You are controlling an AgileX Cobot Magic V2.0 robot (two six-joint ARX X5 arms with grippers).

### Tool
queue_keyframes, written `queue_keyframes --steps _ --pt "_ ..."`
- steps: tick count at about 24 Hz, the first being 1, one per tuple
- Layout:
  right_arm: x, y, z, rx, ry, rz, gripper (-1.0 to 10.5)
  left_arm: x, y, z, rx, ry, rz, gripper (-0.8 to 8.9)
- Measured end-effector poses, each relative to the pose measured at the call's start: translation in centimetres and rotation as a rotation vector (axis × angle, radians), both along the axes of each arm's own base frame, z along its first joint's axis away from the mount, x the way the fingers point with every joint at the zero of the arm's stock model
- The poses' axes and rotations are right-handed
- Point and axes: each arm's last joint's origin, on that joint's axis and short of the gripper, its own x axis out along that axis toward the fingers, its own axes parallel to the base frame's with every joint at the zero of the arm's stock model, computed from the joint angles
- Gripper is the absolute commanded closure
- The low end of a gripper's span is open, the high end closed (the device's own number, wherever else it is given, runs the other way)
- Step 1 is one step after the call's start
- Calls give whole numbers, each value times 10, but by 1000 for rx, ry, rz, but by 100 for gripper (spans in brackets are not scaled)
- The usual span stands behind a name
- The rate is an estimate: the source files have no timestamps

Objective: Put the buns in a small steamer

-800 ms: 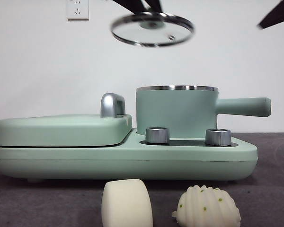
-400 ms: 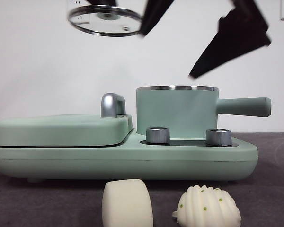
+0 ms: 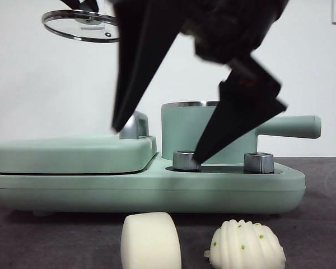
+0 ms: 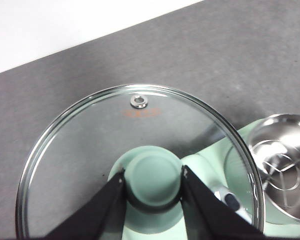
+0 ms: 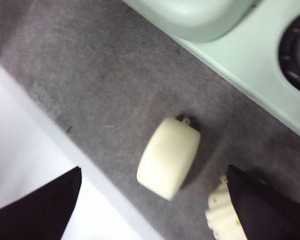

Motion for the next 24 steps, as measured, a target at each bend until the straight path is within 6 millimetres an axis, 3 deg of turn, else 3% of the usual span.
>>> queue_keyframes --steps 5,11,14,16,19,24 --pt "5 10 -20 -56 36 2 496 3 12 0 0 0 35 806" --pt "8 21 -46 -127 80 13 505 3 12 0 -1 -3 35 806" --pt "8 25 -55 -144 91 20 575 3 12 0 -1 -5 34 806" --pt "8 27 -60 -165 91 21 685 4 12 0 -2 -6 35 806" --pt "7 30 -60 -157 76 24 810 6 11 -1 -1 -2 35 806" --pt "11 30 -51 -150 120 44 811 8 11 -4 1 5 35 806"
